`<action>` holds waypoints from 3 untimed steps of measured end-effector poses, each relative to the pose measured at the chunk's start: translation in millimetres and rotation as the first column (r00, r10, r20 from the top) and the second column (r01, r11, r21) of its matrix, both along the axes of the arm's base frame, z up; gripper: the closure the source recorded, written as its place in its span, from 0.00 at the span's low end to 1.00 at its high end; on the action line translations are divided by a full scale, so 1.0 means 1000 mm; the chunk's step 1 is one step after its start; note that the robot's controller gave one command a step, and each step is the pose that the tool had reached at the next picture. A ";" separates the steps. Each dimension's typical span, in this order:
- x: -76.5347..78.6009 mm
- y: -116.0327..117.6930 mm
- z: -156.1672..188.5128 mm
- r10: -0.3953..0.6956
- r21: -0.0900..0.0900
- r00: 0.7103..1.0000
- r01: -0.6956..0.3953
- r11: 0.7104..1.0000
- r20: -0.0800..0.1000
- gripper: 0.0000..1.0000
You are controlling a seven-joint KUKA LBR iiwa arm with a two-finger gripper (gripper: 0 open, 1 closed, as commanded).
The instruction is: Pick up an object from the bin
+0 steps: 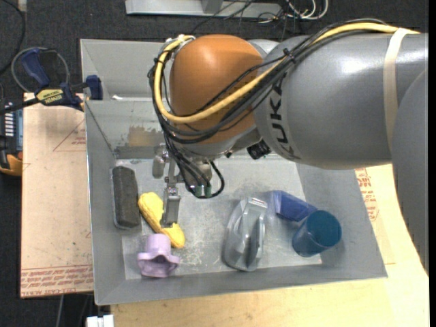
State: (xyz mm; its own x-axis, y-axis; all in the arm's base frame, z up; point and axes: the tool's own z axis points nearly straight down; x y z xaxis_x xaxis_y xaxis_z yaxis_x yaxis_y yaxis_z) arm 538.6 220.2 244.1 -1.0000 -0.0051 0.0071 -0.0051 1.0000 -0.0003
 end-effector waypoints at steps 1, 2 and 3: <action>0.002 -0.002 0.004 -0.005 0.002 1.000 0.005 1.000 0.008 0.00; -0.043 0.006 -0.132 0.261 0.002 0.965 -0.261 0.965 0.008 0.00; -0.058 0.017 -0.084 0.484 0.002 0.875 -0.484 0.875 0.018 0.00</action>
Offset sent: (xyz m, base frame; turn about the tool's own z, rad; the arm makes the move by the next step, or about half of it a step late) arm -0.0583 0.0082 -0.1741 -0.3453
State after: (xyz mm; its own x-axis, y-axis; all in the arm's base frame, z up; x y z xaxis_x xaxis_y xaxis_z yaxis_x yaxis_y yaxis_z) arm 480.1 236.8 159.8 -0.8725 -0.4885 -0.0107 -0.4885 0.8726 0.0013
